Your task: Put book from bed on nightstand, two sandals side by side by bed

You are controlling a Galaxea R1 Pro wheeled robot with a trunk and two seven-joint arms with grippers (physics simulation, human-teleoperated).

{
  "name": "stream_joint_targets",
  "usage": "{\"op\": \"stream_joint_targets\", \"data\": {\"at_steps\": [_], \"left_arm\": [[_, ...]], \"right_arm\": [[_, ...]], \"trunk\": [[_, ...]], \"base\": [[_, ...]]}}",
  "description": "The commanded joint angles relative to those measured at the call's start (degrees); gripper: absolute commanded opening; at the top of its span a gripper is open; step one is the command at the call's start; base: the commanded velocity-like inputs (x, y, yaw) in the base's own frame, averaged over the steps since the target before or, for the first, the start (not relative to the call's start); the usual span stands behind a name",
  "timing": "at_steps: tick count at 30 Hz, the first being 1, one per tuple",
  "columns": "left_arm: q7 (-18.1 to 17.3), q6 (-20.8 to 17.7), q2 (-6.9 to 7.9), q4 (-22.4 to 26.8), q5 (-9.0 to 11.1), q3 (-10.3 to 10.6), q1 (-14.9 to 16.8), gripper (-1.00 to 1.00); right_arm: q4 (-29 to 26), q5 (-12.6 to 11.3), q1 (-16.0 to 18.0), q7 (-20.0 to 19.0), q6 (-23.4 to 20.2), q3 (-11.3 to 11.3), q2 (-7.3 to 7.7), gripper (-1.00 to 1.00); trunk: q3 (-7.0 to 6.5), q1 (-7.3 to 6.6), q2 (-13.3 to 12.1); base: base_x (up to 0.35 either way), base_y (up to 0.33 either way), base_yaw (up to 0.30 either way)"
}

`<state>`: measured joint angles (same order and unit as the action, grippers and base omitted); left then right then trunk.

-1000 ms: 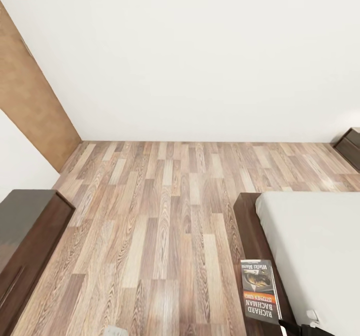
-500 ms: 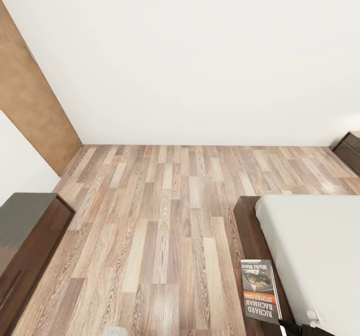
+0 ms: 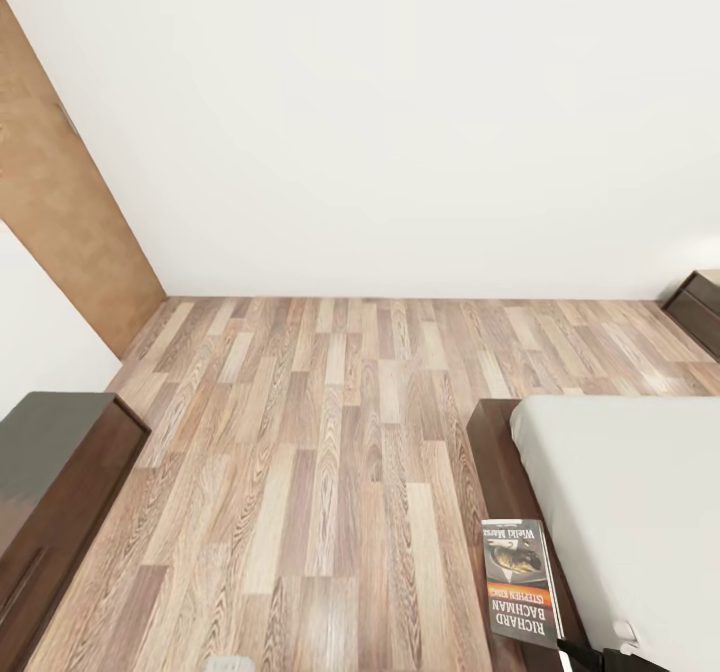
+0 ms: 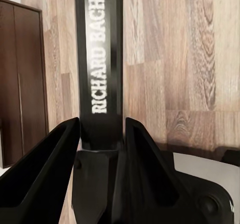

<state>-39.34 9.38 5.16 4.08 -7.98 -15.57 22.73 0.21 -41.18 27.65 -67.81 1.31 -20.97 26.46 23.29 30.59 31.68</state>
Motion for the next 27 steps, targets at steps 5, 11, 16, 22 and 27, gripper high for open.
{"op": "stream_joint_targets", "data": {"at_steps": [5, 11, 16, 22, 27], "left_arm": [[-0.12, 0.37, -0.02, -0.07, -0.47, -0.39, 0.04, 1.0], [-0.12, 0.37, -0.06, -0.12, -0.45, -0.34, 0.04, 1.0], [-0.12, 0.37, -0.06, -0.12, -0.45, -0.34, 0.04, 1.0], [-0.12, 0.37, -0.06, -0.12, -0.45, -0.34, 0.04, 1.0], [-0.12, 0.37, -0.11, -0.13, -0.45, -0.34, 0.04, 1.0]], "right_arm": [[0.05, -0.39, 0.04, -0.1, 0.18, -0.47, 0.0, -1.0], [0.05, -0.39, 0.04, -0.05, 0.18, -0.47, 0.0, -1.0], [0.05, -0.35, 0.04, -0.04, 0.18, -0.49, 0.0, -1.0], [0.05, -0.36, 0.04, -0.04, 0.18, -0.47, 0.0, -1.0], [0.05, -0.32, 0.04, -0.04, 0.18, -0.48, 0.0, -1.0]], "trunk": [[-0.41, 0.02, 0.07], [-0.97, 0.02, 0.07], [-1.45, 0.02, 0.07], [-2.01, 0.02, 0.07], [-2.49, 0.02, 0.07]], "base": [[0.0, 0.0, 0.0], [0.0, 0.0, 0.0], [0.0, 0.0, 0.0], [0.0, 0.0, 0.0], [0.0, 0.0, 0.0]]}}
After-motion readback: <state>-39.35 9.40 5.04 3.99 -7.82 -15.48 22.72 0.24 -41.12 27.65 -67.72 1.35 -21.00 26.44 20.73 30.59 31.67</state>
